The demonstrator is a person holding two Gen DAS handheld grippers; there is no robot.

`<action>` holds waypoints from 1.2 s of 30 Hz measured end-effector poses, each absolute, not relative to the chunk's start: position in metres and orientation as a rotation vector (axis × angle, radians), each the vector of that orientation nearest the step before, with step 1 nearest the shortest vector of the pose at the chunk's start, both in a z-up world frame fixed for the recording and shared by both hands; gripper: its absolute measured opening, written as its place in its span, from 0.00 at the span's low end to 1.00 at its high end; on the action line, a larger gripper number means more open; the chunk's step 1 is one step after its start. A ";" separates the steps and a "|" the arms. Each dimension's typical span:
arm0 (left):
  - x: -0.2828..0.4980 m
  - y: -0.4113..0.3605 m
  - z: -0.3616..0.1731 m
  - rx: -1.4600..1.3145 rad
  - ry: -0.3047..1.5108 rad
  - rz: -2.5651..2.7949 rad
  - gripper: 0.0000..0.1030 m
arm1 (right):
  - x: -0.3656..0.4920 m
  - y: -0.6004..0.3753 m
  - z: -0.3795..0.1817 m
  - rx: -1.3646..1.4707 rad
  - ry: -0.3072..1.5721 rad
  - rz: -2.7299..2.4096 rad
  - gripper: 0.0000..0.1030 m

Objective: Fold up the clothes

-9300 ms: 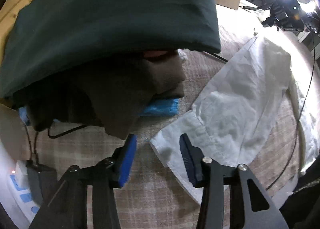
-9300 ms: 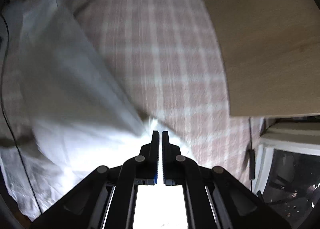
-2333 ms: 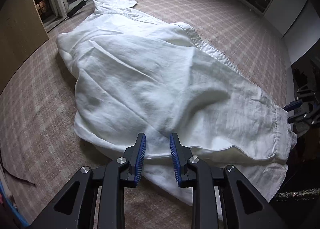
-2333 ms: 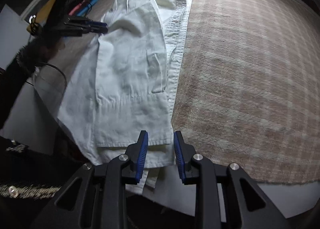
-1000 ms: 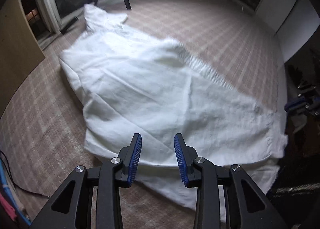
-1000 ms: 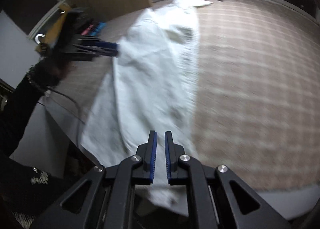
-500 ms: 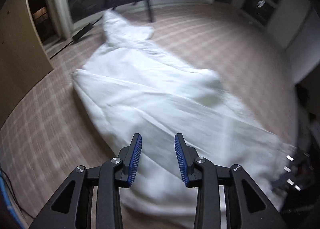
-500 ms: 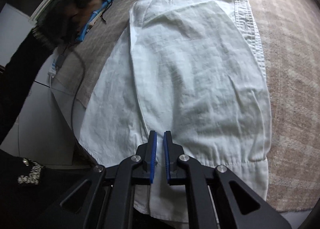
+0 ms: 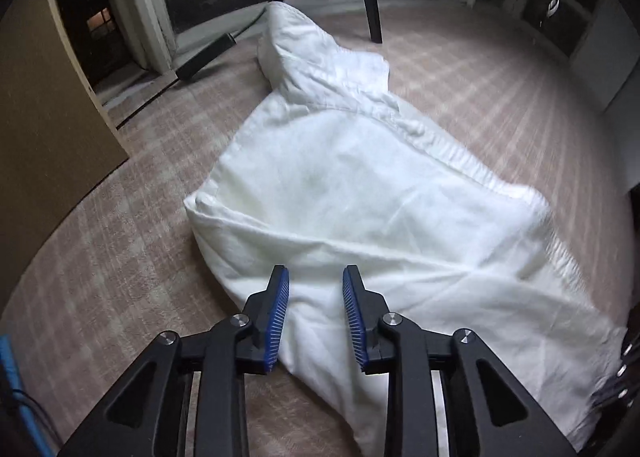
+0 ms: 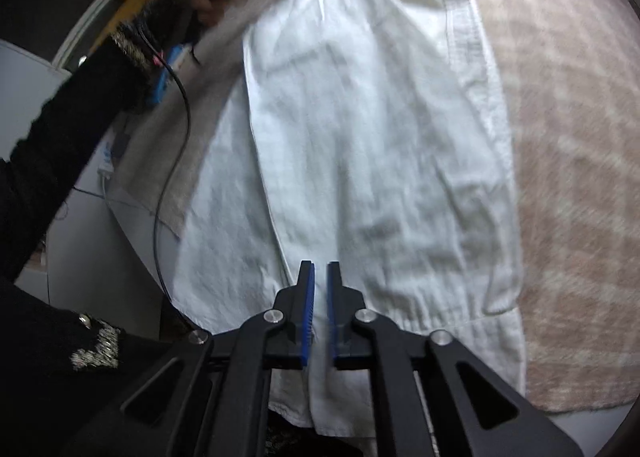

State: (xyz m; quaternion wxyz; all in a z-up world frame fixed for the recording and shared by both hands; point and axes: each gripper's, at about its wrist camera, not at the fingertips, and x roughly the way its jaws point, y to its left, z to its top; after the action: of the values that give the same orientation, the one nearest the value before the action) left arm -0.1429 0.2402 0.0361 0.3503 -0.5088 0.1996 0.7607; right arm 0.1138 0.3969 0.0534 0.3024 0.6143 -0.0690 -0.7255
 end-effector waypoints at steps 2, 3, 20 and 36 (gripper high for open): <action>-0.131 0.228 0.050 -1.322 0.450 1.971 0.26 | 0.108 0.413 0.059 1.622 -0.193 -1.966 0.08; -0.122 0.219 0.058 -1.331 0.394 1.965 0.26 | 0.105 0.421 0.061 1.619 -0.197 -1.987 0.08; 0.137 0.204 0.068 -1.454 0.257 1.923 0.31 | -0.126 0.377 0.100 1.322 -0.017 -2.120 0.14; 0.129 0.192 0.041 -1.550 0.135 1.915 0.35 | -0.241 0.309 0.089 1.217 0.500 -2.133 0.56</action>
State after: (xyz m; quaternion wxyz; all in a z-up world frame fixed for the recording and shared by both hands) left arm 0.1287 0.1924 0.0411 0.3307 -0.5928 0.0517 0.7325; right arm -0.2405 0.3086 0.0891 0.3125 0.4613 0.1896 -0.8085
